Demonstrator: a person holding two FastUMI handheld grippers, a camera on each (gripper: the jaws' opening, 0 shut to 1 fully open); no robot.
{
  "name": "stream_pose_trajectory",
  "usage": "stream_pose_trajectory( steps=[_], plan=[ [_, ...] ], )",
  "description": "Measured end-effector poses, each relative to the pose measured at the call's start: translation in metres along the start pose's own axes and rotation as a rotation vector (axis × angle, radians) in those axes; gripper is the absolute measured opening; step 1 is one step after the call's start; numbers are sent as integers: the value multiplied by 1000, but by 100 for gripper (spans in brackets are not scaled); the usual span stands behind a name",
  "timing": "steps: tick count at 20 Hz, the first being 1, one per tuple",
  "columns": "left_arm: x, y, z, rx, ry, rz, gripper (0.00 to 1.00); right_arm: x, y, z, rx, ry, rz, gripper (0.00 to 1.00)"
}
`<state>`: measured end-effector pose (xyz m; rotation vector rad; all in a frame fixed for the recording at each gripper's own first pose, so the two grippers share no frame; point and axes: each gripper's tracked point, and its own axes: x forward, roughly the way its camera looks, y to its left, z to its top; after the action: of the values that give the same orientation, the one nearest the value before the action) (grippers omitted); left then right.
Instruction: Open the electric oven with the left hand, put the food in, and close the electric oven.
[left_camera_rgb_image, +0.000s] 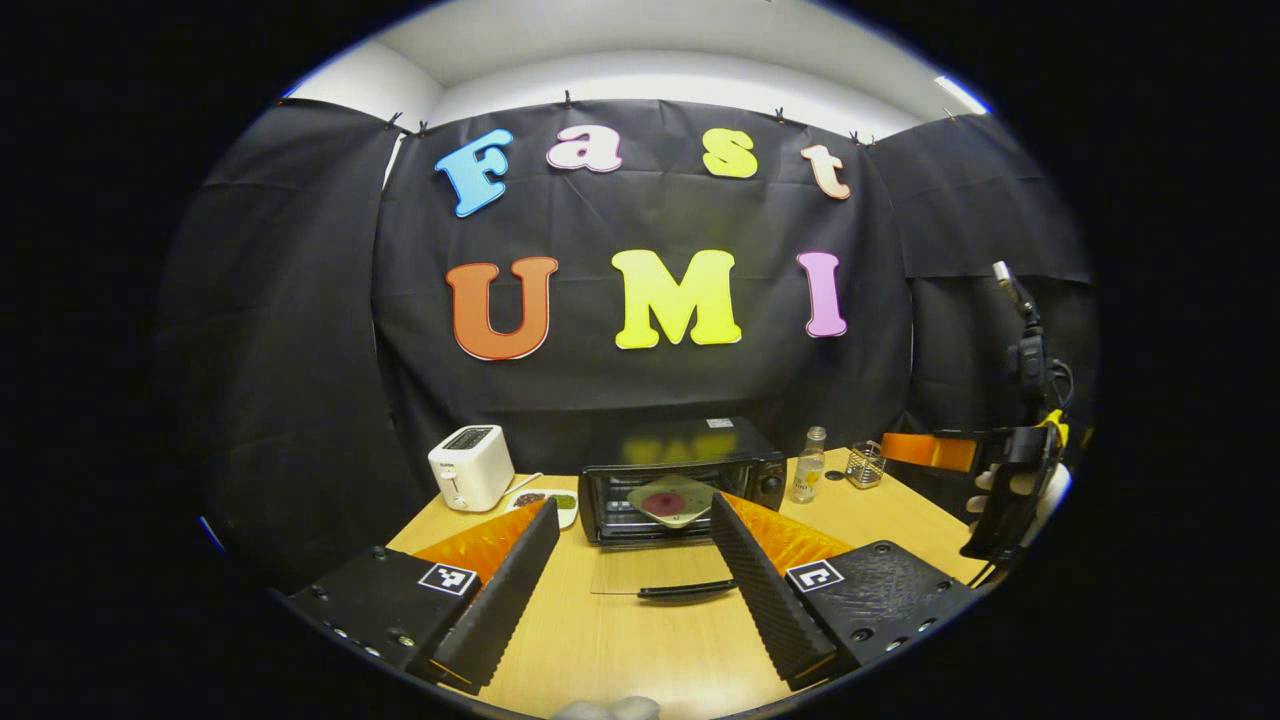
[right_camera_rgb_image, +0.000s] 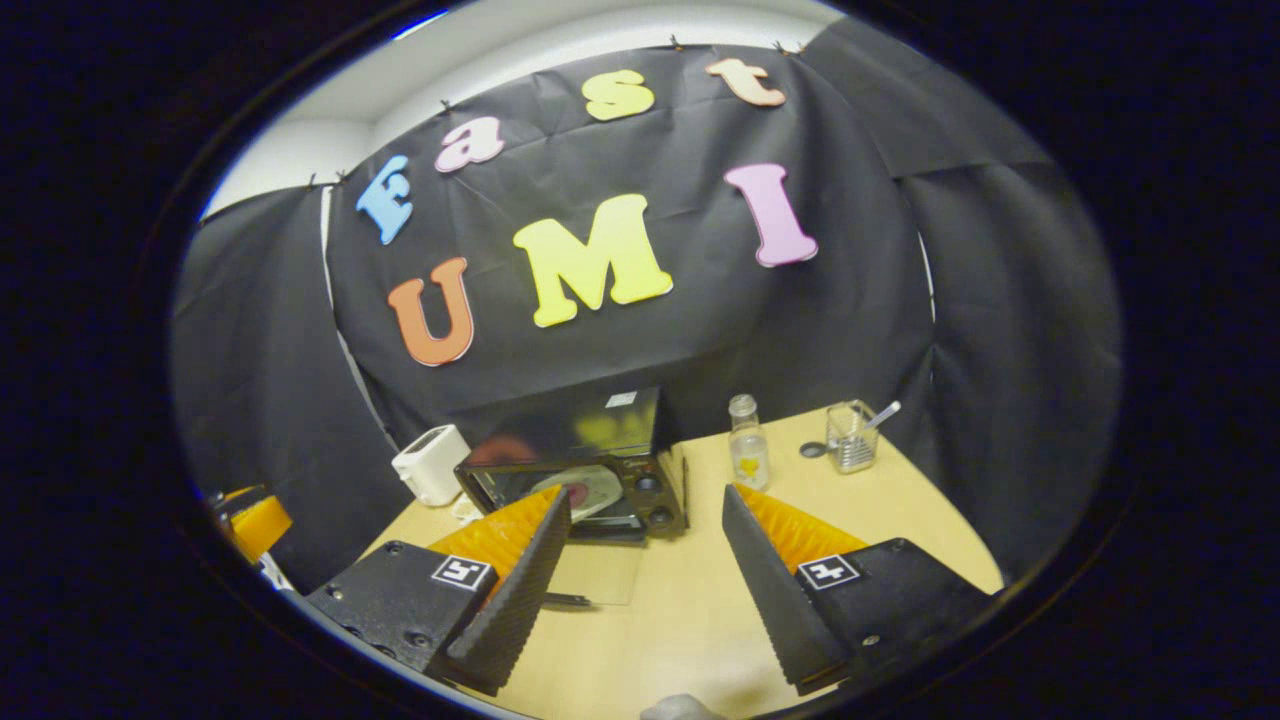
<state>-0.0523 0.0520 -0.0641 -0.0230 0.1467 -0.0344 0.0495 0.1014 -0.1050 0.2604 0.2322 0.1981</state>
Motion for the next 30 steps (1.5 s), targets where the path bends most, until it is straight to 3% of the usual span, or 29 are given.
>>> stream_pose_trajectory(
  steps=[6, 10, 15, 19, 24, 30],
  plan=[
    [-21, -45, -4, 16, 17, 70, 96, -81, -68, 24, -148, -73, 13, 98],
    [-28, -62, -13, 33, 30, 88, 97, -111, -89, 27, -187, -94, 18, 98],
    [-13, -75, -52, 66, 72, 53, 97, -121, -92, 30, -189, -70, -3, 96],
    [12, -75, -106, 21, 157, 28, 96, -123, -87, 43, -204, -66, -49, 99],
    [50, -68, -172, -31, 270, 14, 97, -119, -82, 51, -229, -45, -121, 98],
    [93, -62, -231, -11, 362, -26, 97, -116, -81, 48, -224, -7, -213, 99]
  ],
)
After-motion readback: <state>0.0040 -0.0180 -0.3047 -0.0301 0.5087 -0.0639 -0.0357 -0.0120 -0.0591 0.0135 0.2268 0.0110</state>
